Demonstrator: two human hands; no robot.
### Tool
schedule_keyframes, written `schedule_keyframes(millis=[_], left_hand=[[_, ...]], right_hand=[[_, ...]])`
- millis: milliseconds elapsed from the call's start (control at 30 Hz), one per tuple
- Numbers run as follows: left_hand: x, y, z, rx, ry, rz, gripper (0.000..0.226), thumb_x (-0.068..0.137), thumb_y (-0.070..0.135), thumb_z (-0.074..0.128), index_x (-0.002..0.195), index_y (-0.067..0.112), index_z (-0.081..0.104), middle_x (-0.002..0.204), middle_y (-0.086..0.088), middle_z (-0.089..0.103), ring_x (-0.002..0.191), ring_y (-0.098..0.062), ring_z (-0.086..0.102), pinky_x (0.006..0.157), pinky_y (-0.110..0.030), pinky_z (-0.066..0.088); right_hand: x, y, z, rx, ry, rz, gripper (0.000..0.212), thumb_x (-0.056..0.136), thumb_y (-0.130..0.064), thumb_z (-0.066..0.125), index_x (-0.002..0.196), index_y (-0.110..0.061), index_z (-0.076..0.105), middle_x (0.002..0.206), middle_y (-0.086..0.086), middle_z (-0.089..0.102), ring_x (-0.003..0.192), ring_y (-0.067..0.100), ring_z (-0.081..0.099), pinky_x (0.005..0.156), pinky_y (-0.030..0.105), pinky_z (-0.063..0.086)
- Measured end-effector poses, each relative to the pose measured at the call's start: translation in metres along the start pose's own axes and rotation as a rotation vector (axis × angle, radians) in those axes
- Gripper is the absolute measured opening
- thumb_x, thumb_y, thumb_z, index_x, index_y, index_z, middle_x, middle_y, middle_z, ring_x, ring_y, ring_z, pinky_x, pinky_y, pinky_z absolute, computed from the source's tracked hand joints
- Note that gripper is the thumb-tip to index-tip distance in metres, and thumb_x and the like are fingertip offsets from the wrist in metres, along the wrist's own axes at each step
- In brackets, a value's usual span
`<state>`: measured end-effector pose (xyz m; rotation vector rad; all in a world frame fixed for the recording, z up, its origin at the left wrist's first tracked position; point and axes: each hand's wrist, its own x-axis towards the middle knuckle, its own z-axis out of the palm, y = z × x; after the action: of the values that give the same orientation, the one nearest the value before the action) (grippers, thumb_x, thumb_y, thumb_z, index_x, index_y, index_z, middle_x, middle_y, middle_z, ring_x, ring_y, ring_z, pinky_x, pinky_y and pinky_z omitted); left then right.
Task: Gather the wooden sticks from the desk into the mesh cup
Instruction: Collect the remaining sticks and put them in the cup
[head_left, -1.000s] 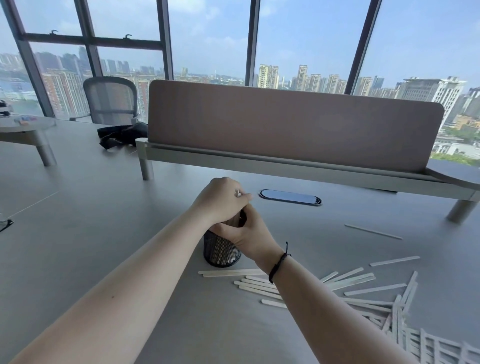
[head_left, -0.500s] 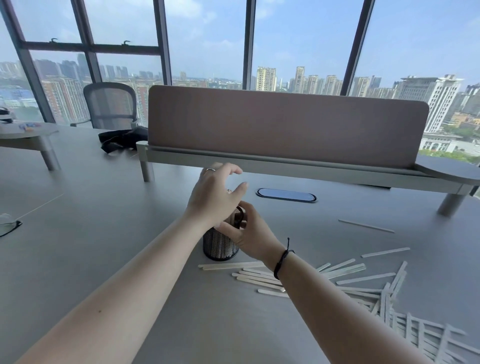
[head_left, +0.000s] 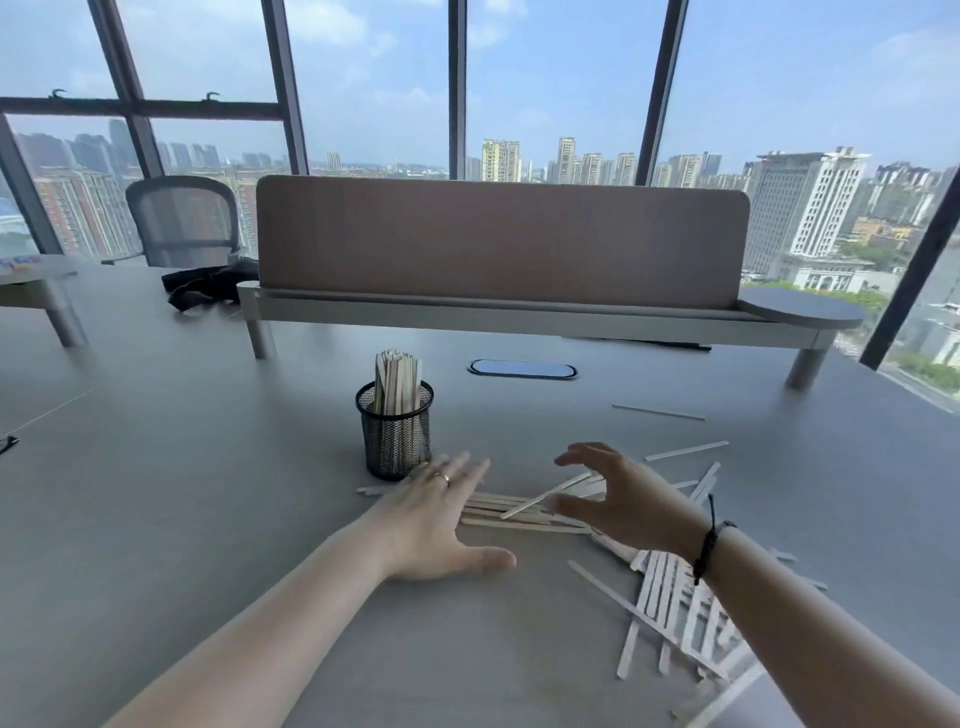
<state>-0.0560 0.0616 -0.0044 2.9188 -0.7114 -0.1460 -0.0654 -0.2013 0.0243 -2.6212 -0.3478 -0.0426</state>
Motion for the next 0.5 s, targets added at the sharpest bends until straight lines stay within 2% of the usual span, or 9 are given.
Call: schedule_keyframes(millis=[100, 167, 300, 367, 433, 500], left_hand=[[-0.003, 0.003, 0.009, -0.064, -0.018, -0.064, 0.138, 0.055, 0.106, 0.033, 0.161, 0.027, -0.004, 0.170, 0.002, -0.001, 0.156, -0.016, -0.004, 0.126, -0.041, 0.005], [-0.003, 0.009, 0.009, -0.095, -0.022, -0.083, 0.138, 0.054, 0.106, 0.037, 0.161, 0.027, -0.004, 0.170, 0.005, -0.001, 0.155, -0.013, -0.004, 0.126, -0.040, 0.007], [-0.001, 0.029, 0.014, -0.107, -0.025, -0.073, 0.135, 0.056, 0.105, 0.032, 0.161, 0.028, -0.004, 0.170, 0.008, -0.001, 0.155, -0.009, -0.005, 0.126, -0.039, 0.008], [0.000, 0.041, 0.017, -0.108, -0.017, -0.053, 0.133, 0.058, 0.105, 0.028, 0.161, 0.027, -0.003, 0.170, 0.008, 0.000, 0.155, -0.009, -0.004, 0.126, -0.039, 0.008], [0.001, 0.052, 0.019, -0.118, -0.011, -0.030, 0.133, 0.058, 0.106, 0.023, 0.161, 0.027, -0.002, 0.170, 0.008, 0.002, 0.155, -0.008, -0.003, 0.126, -0.039, 0.008], [0.001, 0.063, 0.020, -0.117, -0.018, -0.008, 0.134, 0.055, 0.107, 0.022, 0.161, 0.027, -0.003, 0.170, 0.007, 0.001, 0.155, -0.009, -0.003, 0.126, -0.039, 0.006]], right_hand=[[-0.029, 0.025, -0.005, -0.097, 0.016, 0.003, 0.107, 0.051, -0.104, 0.031, 0.136, -0.041, 0.050, 0.153, -0.011, 0.039, 0.145, 0.012, 0.032, 0.119, 0.036, 0.024], [-0.046, 0.036, -0.006, -0.187, 0.024, 0.029, 0.105, 0.055, -0.103, 0.027, 0.141, -0.045, 0.041, 0.157, -0.012, 0.032, 0.150, 0.012, 0.019, 0.123, 0.043, 0.013], [-0.066, 0.050, 0.002, -0.210, 0.017, 0.078, 0.101, 0.061, -0.100, 0.026, 0.147, -0.047, 0.029, 0.162, -0.008, 0.022, 0.153, 0.013, 0.006, 0.124, 0.045, 0.001], [-0.068, 0.051, 0.006, -0.204, 0.034, 0.096, 0.099, 0.063, -0.099, 0.022, 0.147, -0.047, 0.028, 0.162, -0.008, 0.023, 0.152, 0.013, 0.009, 0.123, 0.045, 0.004], [-0.067, 0.049, 0.010, -0.223, 0.085, 0.100, 0.098, 0.065, -0.098, 0.016, 0.145, -0.044, 0.033, 0.157, -0.010, 0.032, 0.149, 0.011, 0.020, 0.122, 0.043, 0.011], [-0.064, 0.043, 0.015, -0.240, 0.128, 0.101, 0.091, 0.071, -0.094, 0.018, 0.142, -0.041, 0.040, 0.151, -0.012, 0.041, 0.144, 0.010, 0.029, 0.120, 0.042, 0.016]])
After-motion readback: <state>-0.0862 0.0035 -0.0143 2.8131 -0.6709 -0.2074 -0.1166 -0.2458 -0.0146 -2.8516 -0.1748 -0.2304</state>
